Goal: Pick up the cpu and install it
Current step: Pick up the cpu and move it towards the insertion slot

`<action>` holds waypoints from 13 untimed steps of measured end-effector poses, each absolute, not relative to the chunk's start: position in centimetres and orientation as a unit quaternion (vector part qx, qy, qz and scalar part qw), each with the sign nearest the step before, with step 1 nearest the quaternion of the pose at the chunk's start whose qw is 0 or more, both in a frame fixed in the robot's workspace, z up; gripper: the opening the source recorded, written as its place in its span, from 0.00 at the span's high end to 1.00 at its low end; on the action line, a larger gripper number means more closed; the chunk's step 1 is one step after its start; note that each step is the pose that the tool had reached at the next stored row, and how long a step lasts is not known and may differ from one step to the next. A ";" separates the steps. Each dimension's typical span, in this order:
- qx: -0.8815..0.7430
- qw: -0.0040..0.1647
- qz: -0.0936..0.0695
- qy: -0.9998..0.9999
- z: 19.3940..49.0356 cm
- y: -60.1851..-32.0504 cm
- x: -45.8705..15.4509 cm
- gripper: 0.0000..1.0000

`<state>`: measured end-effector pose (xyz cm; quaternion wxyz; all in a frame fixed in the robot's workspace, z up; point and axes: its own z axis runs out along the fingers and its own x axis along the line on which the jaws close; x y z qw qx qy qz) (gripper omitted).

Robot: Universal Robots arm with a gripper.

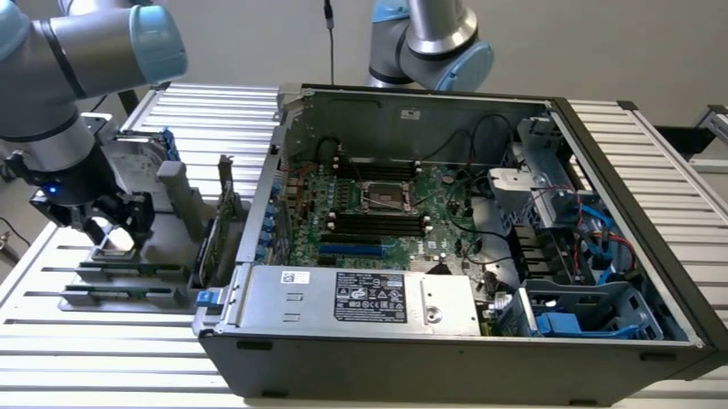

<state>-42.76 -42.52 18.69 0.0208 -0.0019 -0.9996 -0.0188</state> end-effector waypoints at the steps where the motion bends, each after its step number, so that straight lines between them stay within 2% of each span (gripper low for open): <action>1: -0.002 0.021 -0.019 -1.000 18.7 -42.5 -42.8 0.35; 13: -0.002 0.021 -0.012 -1.000 18.5 -42.2 -42.8 0.35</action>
